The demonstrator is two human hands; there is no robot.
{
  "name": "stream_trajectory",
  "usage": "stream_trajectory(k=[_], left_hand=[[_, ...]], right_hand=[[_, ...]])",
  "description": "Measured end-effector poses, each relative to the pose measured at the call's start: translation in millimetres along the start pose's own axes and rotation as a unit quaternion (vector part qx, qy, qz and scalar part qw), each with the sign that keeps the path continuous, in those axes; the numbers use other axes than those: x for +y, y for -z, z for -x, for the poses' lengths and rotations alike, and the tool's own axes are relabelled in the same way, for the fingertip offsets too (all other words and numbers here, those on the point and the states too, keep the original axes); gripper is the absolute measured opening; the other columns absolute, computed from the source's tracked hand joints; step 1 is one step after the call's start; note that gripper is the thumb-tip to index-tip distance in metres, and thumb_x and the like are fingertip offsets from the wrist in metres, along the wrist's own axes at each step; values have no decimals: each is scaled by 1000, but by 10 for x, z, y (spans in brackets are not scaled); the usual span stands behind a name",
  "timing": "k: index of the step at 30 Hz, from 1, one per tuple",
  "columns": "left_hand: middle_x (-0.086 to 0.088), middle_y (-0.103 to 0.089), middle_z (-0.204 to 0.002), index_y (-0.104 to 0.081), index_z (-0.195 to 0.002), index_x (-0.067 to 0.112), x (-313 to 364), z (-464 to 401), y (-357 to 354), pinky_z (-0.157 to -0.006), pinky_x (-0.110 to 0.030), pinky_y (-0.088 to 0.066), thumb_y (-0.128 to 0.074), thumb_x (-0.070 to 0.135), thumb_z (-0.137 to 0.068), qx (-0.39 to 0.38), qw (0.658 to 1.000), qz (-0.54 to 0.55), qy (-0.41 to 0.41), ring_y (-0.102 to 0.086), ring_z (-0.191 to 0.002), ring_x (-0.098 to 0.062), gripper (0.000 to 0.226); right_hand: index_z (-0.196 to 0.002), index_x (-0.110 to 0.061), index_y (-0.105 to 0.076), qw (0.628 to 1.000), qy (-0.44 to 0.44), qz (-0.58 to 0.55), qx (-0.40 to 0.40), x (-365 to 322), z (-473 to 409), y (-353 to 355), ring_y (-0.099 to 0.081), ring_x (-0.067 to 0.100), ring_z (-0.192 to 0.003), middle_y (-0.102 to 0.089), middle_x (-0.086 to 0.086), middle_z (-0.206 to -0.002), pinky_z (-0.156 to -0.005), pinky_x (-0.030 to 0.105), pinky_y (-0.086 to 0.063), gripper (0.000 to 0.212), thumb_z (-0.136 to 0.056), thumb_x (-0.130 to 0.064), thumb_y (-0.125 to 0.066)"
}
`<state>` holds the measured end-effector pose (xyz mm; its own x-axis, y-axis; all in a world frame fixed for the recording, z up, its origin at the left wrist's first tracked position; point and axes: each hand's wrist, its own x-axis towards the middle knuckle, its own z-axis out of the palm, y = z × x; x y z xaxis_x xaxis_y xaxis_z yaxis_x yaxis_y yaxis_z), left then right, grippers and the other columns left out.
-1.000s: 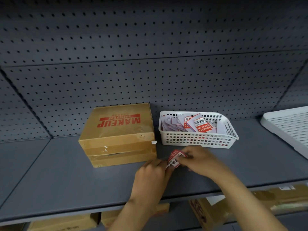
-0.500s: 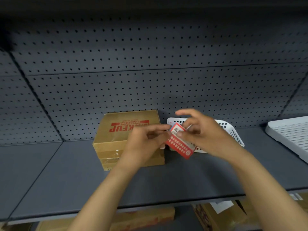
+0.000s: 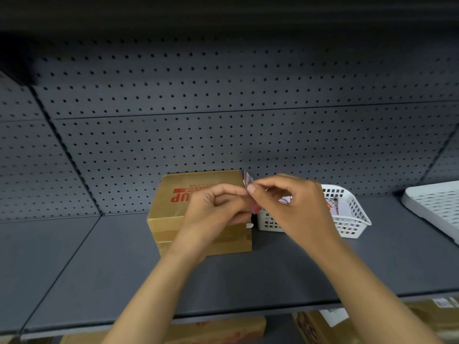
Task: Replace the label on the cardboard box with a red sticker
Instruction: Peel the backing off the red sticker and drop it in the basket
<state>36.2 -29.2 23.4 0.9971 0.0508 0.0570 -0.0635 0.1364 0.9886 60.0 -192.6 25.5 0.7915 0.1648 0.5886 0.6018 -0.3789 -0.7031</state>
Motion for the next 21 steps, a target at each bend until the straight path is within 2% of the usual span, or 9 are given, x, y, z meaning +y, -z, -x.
stream_trajectory(k=[2,4,8,10,13,16,21], left_hand=[[-20,-79,-85,-74,-87,0,-30,-25,4,-80,-38,-64,-75,1,-82,7,998,-51,-36,-78,-87,-32,5],[-20,-79,-90,-75,-90,-1,-40,-39,5,-88,-45,-61,-78,5,-80,8,994,-93,-65,-76,-92,-35,12],[-14,-81,-89,-79,-87,0,-2,-43,16,-88,-36,-61,-80,6,-78,8,987,-127,-97,-77,-86,-23,11],[-9,-82,-87,-81,-86,5,22,-35,42,-86,-29,-60,-80,8,-78,-8,989,-120,-87,-77,-85,-15,8],[-5,-82,-86,-83,-84,12,57,-37,96,-90,-33,-59,-79,5,-79,-35,990,-120,-61,-77,-88,-15,9],[-5,-82,-90,-83,-82,14,65,-44,136,-91,-37,-60,-78,2,-78,-51,992,-104,-40,-77,-91,-19,13],[-7,-82,-89,-82,-84,11,46,-62,190,-83,-29,-60,-81,11,-72,-88,991,-90,-36,-76,-88,-16,11]], right_hand=[[-88,-21,-83,1000,5,-2,12,-24,4,-8,-74,8,-70,-78,-10,-74,-68,32,-60,14,-86,-32,-75],[-86,-21,-84,999,23,4,23,-44,-2,-10,-74,6,-69,-79,-9,-74,-66,29,-60,14,-85,-32,-75],[-83,-21,-84,995,89,48,28,-35,-29,-7,-72,6,-63,-77,-7,-70,-59,27,-58,18,-85,-33,-70],[-82,-20,-83,996,86,31,16,-19,-42,16,-72,8,-64,-78,-5,-70,-59,25,-57,15,-86,-28,-72],[-80,-17,-83,998,62,-9,-11,10,-56,60,-73,10,-66,-78,-5,-71,-59,21,-54,10,-87,-17,-75],[-79,-19,-82,997,58,-17,-48,39,-71,67,-72,11,-66,-76,-7,-70,-60,29,-55,13,-89,-16,-74],[-81,-17,-81,995,37,-34,-86,75,-105,61,-71,14,-68,-74,-8,-73,-63,37,-56,17,-91,-22,-68]])
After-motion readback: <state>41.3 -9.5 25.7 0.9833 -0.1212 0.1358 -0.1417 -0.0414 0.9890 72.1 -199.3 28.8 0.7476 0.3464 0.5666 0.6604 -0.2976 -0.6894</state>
